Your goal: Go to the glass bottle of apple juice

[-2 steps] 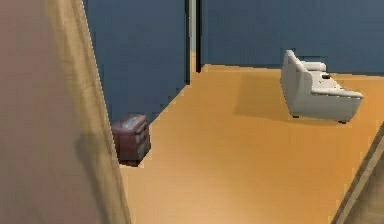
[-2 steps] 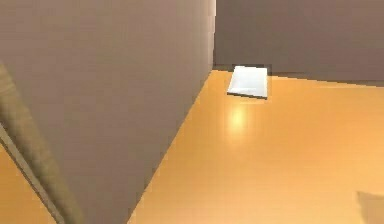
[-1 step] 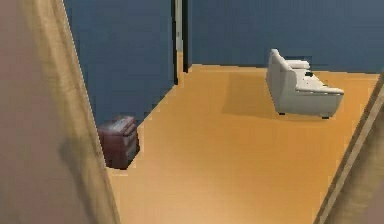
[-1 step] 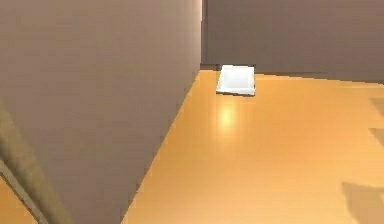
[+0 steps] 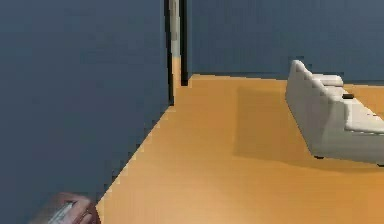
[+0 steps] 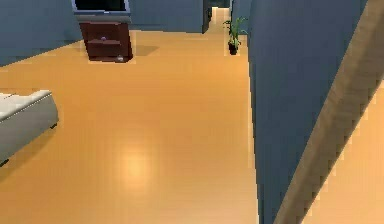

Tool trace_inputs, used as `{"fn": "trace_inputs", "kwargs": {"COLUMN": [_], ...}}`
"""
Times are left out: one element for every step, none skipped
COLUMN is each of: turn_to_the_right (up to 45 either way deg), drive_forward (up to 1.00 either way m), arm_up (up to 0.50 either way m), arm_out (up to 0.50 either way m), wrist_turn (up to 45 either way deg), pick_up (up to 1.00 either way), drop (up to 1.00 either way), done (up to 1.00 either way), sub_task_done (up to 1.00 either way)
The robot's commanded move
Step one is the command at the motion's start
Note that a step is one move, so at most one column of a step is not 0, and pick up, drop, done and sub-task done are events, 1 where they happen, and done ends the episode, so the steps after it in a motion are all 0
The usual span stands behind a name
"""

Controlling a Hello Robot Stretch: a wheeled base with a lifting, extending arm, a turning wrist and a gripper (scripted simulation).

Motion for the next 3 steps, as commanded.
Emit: {"fn": "trace_inputs", "kwargs": {"turn_to_the_right": [0.0, 0.0, 3.0], "drive_forward": [1.00, 1.00, 0.00], "arm_up": [0.00, 0.00, 0.00], "arm_out": [0.00, 0.00, 0.00], "wrist_turn": [0.0, 0.0, 0.0], "pick_up": [0.00, 0.00, 0.00], "drop": [0.00, 0.00, 0.00], "done": [0.00, 0.00, 0.00], "sub_task_done": [0.00, 0.00, 0.00]}}
